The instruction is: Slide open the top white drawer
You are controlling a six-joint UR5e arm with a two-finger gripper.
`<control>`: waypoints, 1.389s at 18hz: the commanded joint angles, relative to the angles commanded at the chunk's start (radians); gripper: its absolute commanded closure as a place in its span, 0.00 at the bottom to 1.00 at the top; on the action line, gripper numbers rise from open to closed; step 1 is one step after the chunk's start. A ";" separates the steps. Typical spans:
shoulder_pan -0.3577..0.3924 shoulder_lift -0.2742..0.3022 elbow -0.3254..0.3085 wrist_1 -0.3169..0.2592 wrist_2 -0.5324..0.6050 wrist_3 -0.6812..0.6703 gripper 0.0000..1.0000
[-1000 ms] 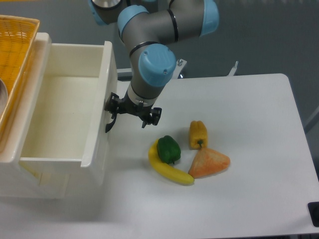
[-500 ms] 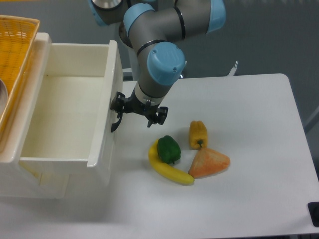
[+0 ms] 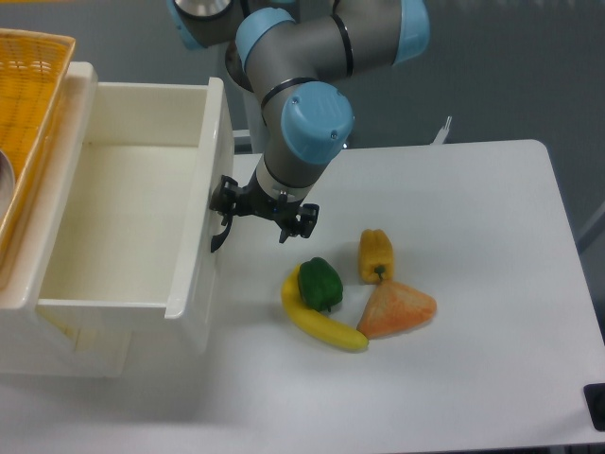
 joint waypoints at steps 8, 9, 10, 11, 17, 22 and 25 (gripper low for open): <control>0.018 0.006 0.000 -0.023 -0.043 0.000 0.00; 0.020 0.006 0.002 -0.025 -0.045 0.000 0.00; 0.020 0.006 0.002 -0.025 -0.046 0.000 0.00; 0.020 0.006 0.002 -0.025 -0.045 0.000 0.00; 0.043 0.012 0.014 0.008 -0.032 0.002 0.00; 0.084 0.011 0.028 0.021 -0.032 0.064 0.00; 0.101 0.017 0.028 0.024 0.033 0.153 0.00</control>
